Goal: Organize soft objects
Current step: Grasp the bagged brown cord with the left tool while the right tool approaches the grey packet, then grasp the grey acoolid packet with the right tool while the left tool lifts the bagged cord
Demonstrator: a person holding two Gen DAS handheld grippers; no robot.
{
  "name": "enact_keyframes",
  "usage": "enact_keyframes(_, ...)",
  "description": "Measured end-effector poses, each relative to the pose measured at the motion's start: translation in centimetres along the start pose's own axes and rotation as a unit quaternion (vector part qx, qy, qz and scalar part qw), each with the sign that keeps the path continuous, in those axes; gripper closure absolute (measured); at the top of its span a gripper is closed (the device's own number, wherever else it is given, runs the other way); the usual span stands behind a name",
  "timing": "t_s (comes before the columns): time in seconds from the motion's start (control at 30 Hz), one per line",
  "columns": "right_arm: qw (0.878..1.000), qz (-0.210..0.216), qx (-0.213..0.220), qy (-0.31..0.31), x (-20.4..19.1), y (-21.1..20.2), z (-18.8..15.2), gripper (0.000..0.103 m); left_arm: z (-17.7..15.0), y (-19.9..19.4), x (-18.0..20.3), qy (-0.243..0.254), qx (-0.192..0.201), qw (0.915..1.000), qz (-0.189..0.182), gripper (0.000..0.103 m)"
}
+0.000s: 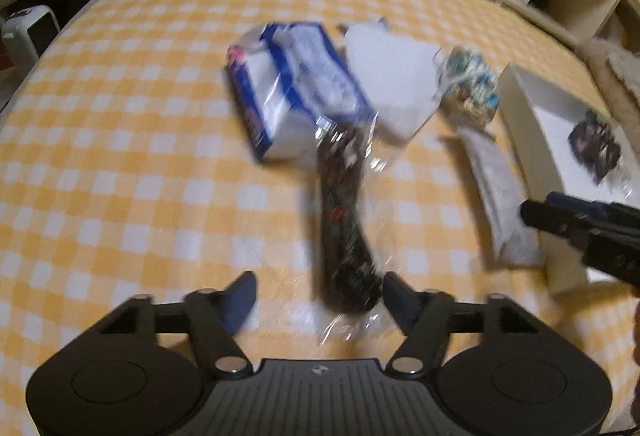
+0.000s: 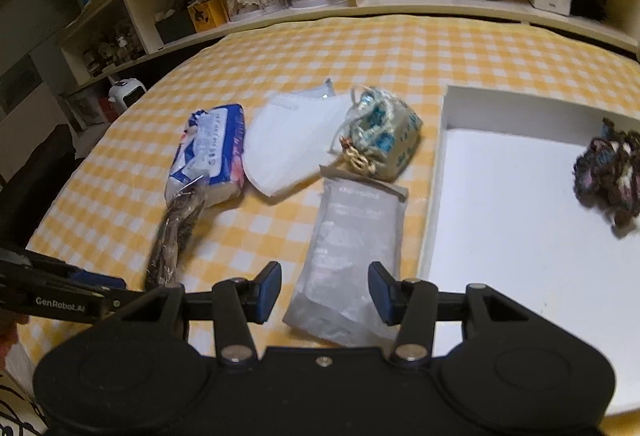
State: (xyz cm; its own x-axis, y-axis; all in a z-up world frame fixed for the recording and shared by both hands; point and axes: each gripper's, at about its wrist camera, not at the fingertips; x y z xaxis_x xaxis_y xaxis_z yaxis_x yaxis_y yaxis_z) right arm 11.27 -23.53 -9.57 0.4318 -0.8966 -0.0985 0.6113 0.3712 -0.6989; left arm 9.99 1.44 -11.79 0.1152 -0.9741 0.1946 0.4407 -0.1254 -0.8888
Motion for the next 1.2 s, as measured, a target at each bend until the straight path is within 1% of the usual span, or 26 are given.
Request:
enact_keyframes(0.1,1.0,-0.008,0.002,-0.012,-0.3,0.6,0.6,0.053,0.5,0.0,0.1,-0.005,0.024,0.9996,-0.016,0.027)
enact_keyframes(0.23,1.0,-0.026,-0.003,-0.017,-0.5,2.1,1.2,0.053,1.1,0.8,1.5,0.006,0.052,0.9984,-0.024,0.027)
enact_keyframes(0.33,0.999,-0.042,-0.008,-0.026,-0.6,3.1,1.6,0.053,1.6,1.9,2.3,0.01,0.06,0.9979,-0.024,0.027)
enact_keyframes(0.4,0.998,-0.049,-0.013,-0.032,-0.7,3.9,1.8,0.053,2.0,2.5,2.5,0.014,0.062,0.9977,-0.021,0.032)
enact_keyframes(0.5,0.996,-0.073,-0.039,-0.044,-0.9,5.3,1.9,0.055,2.5,3.0,2.2,0.009,0.059,0.9979,-0.026,0.043)
enact_keyframes(0.6,0.993,-0.08,-0.051,-0.071,-1.5,6.0,1.8,0.055,2.8,3.3,1.8,0.002,0.051,0.9981,-0.033,0.051)
enact_keyframes(0.63,0.992,-0.081,-0.056,-0.079,-1.7,6.2,1.8,0.055,2.8,3.3,1.8,0.001,0.05,0.9982,-0.034,0.052)
enact_keyframes(0.7,0.991,-0.073,-0.063,-0.09,-2.1,6.4,1.6,0.054,2.9,3.2,1.7,-0.002,0.048,0.9982,-0.038,0.061)
enact_keyframes(0.8,0.991,-0.05,-0.069,-0.104,-2.8,6.3,1.3,0.054,2.9,3.2,1.8,-0.001,0.044,0.9983,-0.038,0.064)
enact_keyframes(0.9,0.99,-0.012,-0.078,-0.118,-3.8,5.7,0.7,0.054,2.5,3.0,1.7,-0.001,0.041,0.9984,-0.038,0.066)
enact_keyframes(1.0,0.988,0.026,-0.083,-0.13,-5.0,4.8,0.2,0.054,1.9,2.7,1.7,-0.002,0.036,0.9986,-0.038,0.067)
enact_keyframes(1.03,0.989,0.033,-0.082,-0.123,-5.1,4.4,0.1,0.054,1.7,2.6,1.7,0.0,0.034,0.9987,-0.038,0.067)
enact_keyframes(1.1,0.994,0.04,-0.069,-0.08,-4.8,3.5,0.0,0.053,1.2,2.3,1.8,0.005,0.027,0.999,-0.034,0.065)
enact_keyframes(1.17,0.996,0.033,-0.059,-0.053,-4.5,2.8,-0.1,0.042,0.7,2.0,1.8,0.007,0.023,0.9994,-0.024,0.062)
enact_keyframes(1.2,0.997,0.026,-0.056,-0.048,-4.4,2.5,-0.2,0.032,0.5,1.8,1.8,0.007,0.022,0.9995,-0.02,0.058)
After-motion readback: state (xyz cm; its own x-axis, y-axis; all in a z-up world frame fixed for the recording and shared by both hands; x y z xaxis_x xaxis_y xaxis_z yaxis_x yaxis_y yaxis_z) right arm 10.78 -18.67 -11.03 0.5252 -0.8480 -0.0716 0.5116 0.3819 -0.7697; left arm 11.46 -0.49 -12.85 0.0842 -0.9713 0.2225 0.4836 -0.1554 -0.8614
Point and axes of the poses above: each gripper's, at about its wrist camera, not at the fingertips, and y roughly the way its jaws point, x to its right, z to its top, and after that the axes turned 9 degrees about -y, right-handed
